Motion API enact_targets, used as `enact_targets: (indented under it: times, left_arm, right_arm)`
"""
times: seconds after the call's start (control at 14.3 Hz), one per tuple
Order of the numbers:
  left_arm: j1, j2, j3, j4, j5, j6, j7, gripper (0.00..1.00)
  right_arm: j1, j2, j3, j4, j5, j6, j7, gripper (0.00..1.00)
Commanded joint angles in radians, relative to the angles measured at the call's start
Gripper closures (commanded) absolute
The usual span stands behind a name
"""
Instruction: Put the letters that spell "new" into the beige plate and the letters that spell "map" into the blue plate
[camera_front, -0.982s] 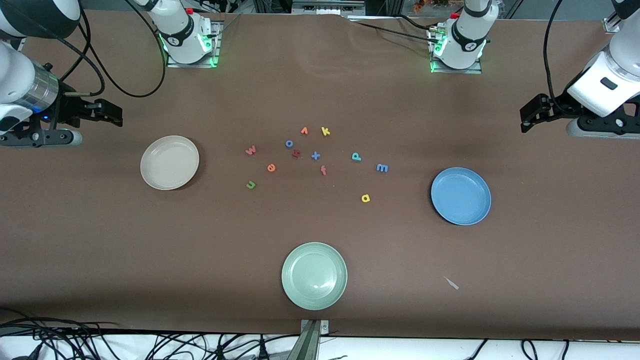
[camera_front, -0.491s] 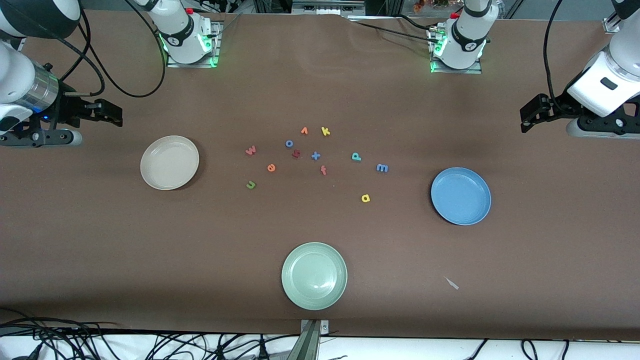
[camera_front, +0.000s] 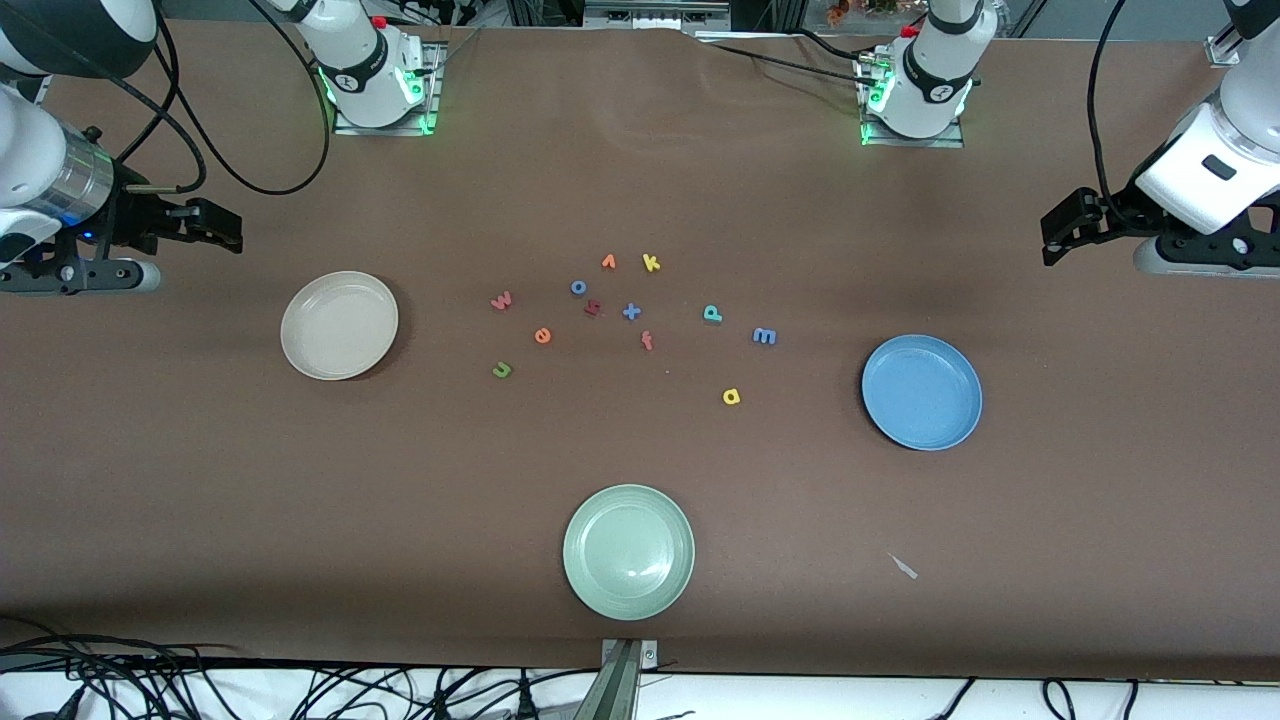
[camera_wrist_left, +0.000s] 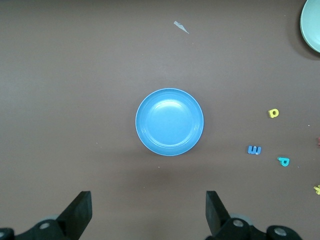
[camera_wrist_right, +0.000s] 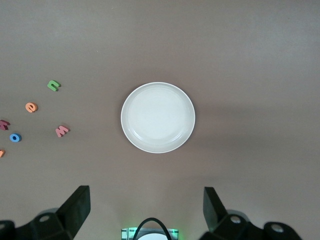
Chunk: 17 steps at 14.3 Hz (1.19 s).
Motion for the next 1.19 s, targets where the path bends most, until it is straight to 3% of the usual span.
enact_targets:
  times: [0.0, 1.12]
  left_arm:
    - [0.003, 0.011, -0.002, 0.029, 0.002, -0.024, 0.020, 0.00]
    - [0.001, 0.024, -0.002, 0.034, 0.005, -0.012, 0.020, 0.00]
  right_arm:
    - [0.001, 0.000, -0.002, 0.005, 0.008, -0.012, 0.008, 0.00]
    - [0.001, 0.000, -0.002, 0.005, 0.008, -0.009, 0.006, 0.00]
